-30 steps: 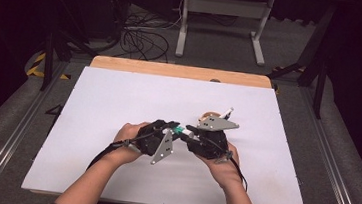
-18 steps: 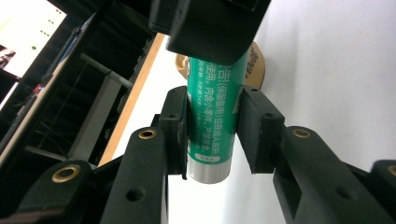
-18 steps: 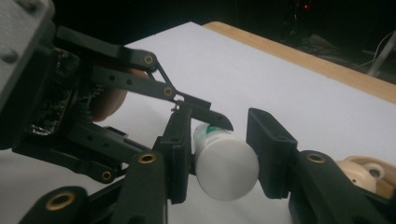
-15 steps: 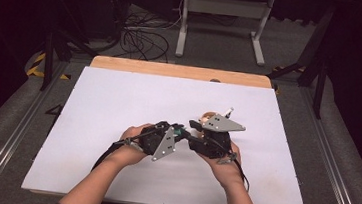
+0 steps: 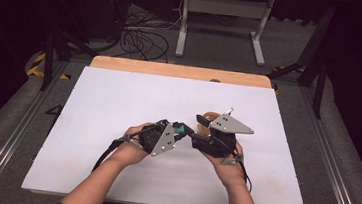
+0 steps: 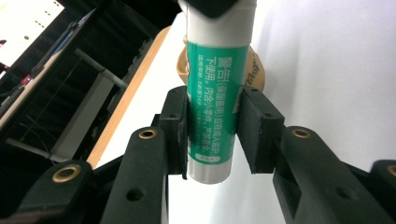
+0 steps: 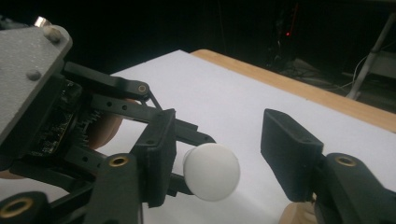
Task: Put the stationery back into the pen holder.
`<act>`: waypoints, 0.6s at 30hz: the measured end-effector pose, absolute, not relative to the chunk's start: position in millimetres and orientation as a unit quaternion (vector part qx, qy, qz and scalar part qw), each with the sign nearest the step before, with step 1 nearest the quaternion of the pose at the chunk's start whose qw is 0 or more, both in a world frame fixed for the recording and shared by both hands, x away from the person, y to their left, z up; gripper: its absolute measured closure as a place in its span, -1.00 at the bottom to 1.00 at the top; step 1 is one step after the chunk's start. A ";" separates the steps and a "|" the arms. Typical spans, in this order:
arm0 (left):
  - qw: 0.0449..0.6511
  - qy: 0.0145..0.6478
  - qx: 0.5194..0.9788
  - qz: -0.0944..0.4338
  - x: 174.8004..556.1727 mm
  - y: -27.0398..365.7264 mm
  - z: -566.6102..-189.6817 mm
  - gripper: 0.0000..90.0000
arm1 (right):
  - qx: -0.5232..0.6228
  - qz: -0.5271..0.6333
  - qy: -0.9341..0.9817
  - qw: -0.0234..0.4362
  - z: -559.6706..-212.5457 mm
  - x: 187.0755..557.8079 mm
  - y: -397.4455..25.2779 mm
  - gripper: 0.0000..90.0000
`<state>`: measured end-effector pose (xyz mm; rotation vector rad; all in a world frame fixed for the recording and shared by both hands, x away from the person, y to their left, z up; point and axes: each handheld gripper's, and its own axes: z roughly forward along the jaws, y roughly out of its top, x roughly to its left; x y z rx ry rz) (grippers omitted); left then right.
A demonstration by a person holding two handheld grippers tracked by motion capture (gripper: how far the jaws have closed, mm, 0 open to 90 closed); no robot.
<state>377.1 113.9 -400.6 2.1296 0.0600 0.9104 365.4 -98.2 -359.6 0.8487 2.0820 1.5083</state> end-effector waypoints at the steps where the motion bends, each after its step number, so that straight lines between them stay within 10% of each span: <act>1: 0.403 0.027 0.842 0.358 377.6 114.4 -400.2 0.46 | 0.309 0.549 0.746 0.216 -358.8 365.3 -99.8 -0.02; 18: 0.449 0.067 0.829 0.327 385.3 113.7 -391.8 0.46 | 0.314 0.595 0.702 0.235 -352.8 363.1 -132.8 -0.36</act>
